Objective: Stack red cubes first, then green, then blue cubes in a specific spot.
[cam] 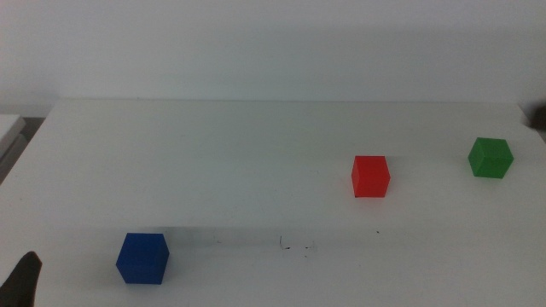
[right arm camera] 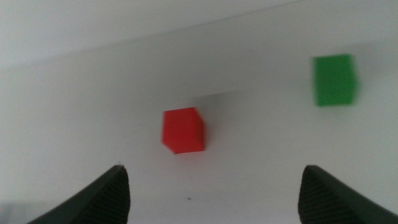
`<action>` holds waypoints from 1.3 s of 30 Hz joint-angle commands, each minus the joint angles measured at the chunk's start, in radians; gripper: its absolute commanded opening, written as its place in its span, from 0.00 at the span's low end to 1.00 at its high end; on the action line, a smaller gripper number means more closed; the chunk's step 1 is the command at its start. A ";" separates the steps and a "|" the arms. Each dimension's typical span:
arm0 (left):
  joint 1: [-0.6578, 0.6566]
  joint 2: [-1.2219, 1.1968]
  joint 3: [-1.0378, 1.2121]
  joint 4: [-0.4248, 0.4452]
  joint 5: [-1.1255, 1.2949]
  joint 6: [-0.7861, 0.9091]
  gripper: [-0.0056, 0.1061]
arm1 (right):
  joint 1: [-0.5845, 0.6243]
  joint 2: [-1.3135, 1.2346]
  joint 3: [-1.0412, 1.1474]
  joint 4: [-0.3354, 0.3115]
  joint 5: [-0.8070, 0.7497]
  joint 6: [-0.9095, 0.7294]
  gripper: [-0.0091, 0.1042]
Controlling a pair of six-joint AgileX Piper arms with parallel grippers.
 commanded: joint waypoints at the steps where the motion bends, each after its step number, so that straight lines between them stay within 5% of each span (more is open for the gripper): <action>1: 0.001 -0.004 0.000 0.000 -0.013 -0.006 0.89 | 0.074 0.154 -0.124 -0.031 0.027 -0.003 0.90; 4: 0.001 -0.004 0.000 0.000 -0.013 -0.006 0.89 | 0.207 0.300 -0.238 -0.105 0.044 -0.003 0.90; 8: 0.001 -0.004 0.000 0.000 -0.013 -0.006 0.89 | 0.307 0.455 -0.332 -0.114 0.044 0.013 0.90; 15: 0.001 -0.004 0.000 0.000 -0.013 -0.006 0.89 | 0.414 0.671 -0.478 -0.193 0.167 0.249 0.90; 19: 0.001 -0.004 0.000 0.000 -0.013 -0.006 0.89 | 0.414 0.835 -0.625 -0.215 0.315 0.271 0.90; 23: 0.001 -0.004 0.000 0.000 -0.013 -0.006 0.89 | 0.413 0.957 -0.719 -0.313 0.381 0.306 0.90; 39: 0.001 -0.004 0.000 0.000 -0.013 -0.006 0.89 | 0.349 1.133 -0.719 -0.379 0.206 0.356 0.90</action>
